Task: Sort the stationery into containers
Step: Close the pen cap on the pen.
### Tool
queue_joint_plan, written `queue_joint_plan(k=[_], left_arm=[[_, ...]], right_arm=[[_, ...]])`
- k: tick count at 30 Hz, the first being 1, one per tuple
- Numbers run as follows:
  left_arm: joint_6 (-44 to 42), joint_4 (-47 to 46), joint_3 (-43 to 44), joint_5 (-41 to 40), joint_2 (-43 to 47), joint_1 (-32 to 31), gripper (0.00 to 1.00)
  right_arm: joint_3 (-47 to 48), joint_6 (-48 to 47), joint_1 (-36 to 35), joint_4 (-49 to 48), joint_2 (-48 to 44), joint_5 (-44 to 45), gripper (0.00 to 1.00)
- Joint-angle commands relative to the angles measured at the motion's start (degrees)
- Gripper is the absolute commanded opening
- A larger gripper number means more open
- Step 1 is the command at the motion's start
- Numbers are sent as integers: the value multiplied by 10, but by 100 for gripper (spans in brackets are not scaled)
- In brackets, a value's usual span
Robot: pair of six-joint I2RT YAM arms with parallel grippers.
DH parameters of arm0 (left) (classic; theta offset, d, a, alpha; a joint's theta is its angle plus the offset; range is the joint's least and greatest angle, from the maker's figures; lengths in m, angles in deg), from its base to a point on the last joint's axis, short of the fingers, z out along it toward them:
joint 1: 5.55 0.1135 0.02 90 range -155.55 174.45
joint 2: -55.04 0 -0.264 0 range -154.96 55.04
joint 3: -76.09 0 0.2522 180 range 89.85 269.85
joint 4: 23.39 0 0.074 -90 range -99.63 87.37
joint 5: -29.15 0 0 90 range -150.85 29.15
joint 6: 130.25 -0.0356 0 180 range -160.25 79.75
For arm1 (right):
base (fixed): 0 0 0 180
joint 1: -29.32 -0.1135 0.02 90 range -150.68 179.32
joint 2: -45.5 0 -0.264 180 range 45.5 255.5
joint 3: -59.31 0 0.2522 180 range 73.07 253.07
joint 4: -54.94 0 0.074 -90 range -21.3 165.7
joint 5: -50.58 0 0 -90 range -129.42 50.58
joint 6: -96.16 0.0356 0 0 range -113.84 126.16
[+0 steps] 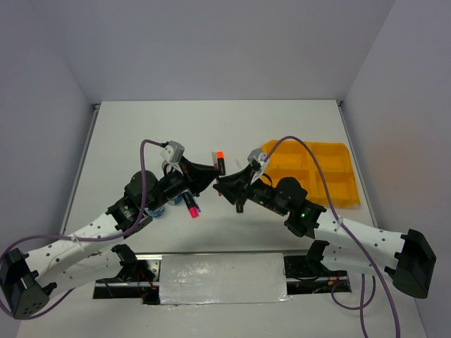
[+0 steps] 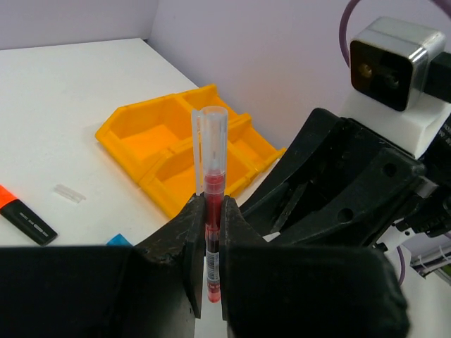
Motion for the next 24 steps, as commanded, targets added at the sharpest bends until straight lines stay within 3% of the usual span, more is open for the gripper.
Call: queue_joint_plan(k=[1,6,14,19,24], left_arm=[[-31,-33,0,33,14,-3,0],[-36,-51,-5,76,21,-3,0],[-42,-58,-10,86,39,-3,0],[-53,-62,1,109,34,-3,0],[-56,-77,-6,106,41,-7,0]], right_arm=[[41,-35,-2,-37,6,-47,44],[58,-47,-2,-21,21,-54,44],[51,-50,-2,-34,28,-85,33],[41,-50,-2,-41,26,-96,12],[36,-48,-2,-50,23,-96,6]])
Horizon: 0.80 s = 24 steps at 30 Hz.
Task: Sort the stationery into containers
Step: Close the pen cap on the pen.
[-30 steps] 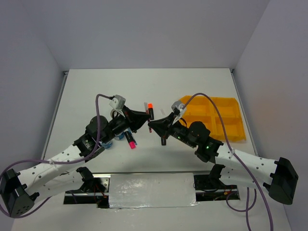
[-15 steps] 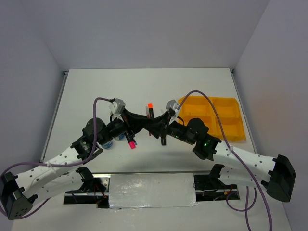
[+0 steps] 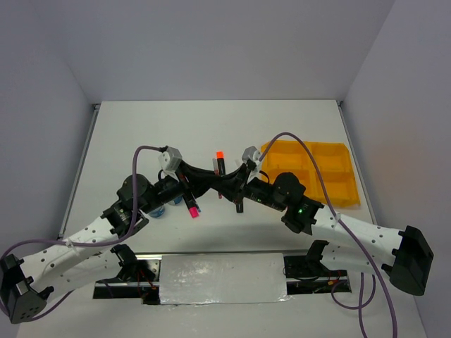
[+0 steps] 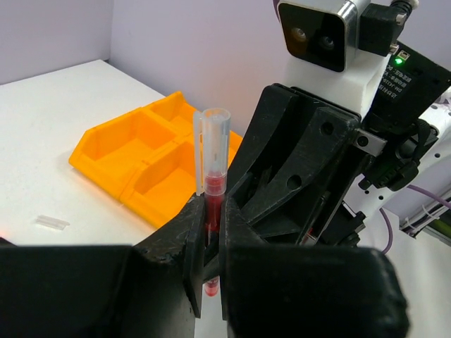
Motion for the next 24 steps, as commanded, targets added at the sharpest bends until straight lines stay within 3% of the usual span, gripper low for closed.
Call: queue_joint_plan(k=[1,7,8,9,10,12,13,15,18,24], left_arm=[[-8,-57,0,19,11,-7,0],[-17,-56,6,26,3,-12,1],[-20,-51,11,29,-2,-14,9],[-23,-44,15,29,-5,-15,9],[-24,-37,18,26,-7,-16,22],[-28,-22,27,23,-11,-19,39],[-28,-14,32,21,-11,-19,58],[-29,0,43,19,-7,-20,72],[-38,29,63,-2,-4,-22,81],[-43,78,113,-46,-9,-21,85]], right_arm=[[-3,-9,-5,-46,-7,-22,5],[-5,3,-5,-53,-7,-5,0],[-6,4,-5,-56,-6,0,0],[-6,4,-5,-56,-6,5,0],[-6,5,-5,-53,-6,10,0],[-4,1,-5,-49,-5,17,0],[-4,1,-5,-46,-3,20,0],[-5,0,-5,-46,-3,19,0],[-4,0,-5,-40,-2,18,0],[-3,4,-5,-37,-2,11,0]])
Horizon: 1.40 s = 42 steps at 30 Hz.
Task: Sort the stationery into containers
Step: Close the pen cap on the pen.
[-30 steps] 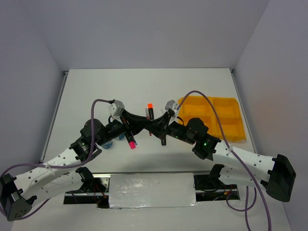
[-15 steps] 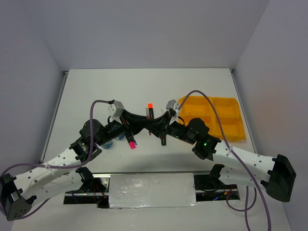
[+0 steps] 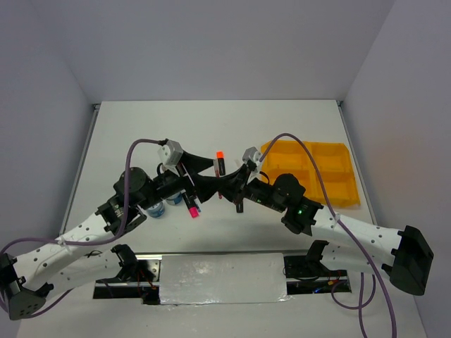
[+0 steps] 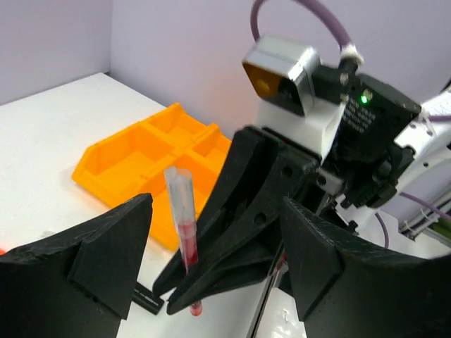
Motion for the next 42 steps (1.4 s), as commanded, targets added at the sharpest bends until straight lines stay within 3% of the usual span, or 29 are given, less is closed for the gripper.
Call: queue_joint_plan(k=[1,6,14,17,20,27,35,42], left_arm=[[-21,23,50,-46,-3,-1,86],[-24,57,95,-91,-33,-2,83],[-19,54,97,-93,-46,-2,65],[-18,47,91,-86,-42,-1,53],[-17,49,87,-85,-42,-2,28],[-6,46,62,-78,-53,-2,0],[-1,18,5,-63,-57,-2,0],[23,5,-40,-81,-60,-8,0]], right_arm=[[8,-1,-3,-22,-1,-3,0],[13,-5,-3,-9,-4,-7,0],[16,-7,-3,2,-11,-1,0],[17,-7,-4,3,-10,4,0],[19,-5,-3,3,-8,10,0],[50,1,-4,23,-6,13,0],[134,18,4,41,10,92,0],[237,26,36,11,50,93,0]])
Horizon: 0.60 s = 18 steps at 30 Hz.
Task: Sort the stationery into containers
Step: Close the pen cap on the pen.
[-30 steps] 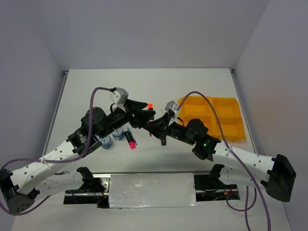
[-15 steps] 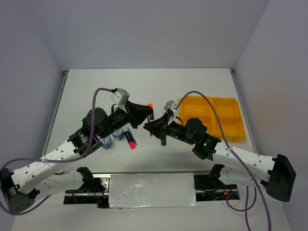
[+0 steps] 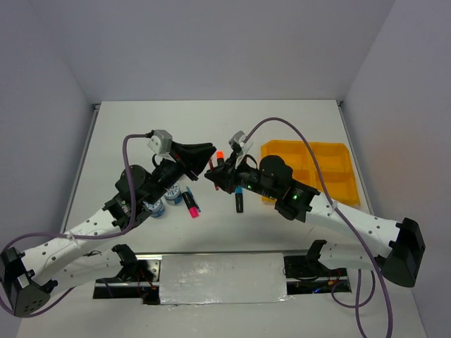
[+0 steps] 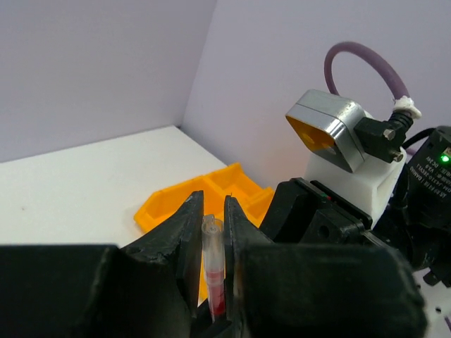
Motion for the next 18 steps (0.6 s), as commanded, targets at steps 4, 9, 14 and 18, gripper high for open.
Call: queue_joint_plan(k=[4,9,14,18], left_arm=[[45,81,-73,41,-23,-32,0],[57,65,-124,41,-44,-61,0],[76,40,-172,34,-62,-78,0],[75,39,-184,42,-70,-85,0]], right_arm=[[144,16,47,-187,-1,42,0],[211,1,72,-162,16,6,0],[246,-18,86,-155,29,-62,0],[270,-59,87,-148,35,-99,0]])
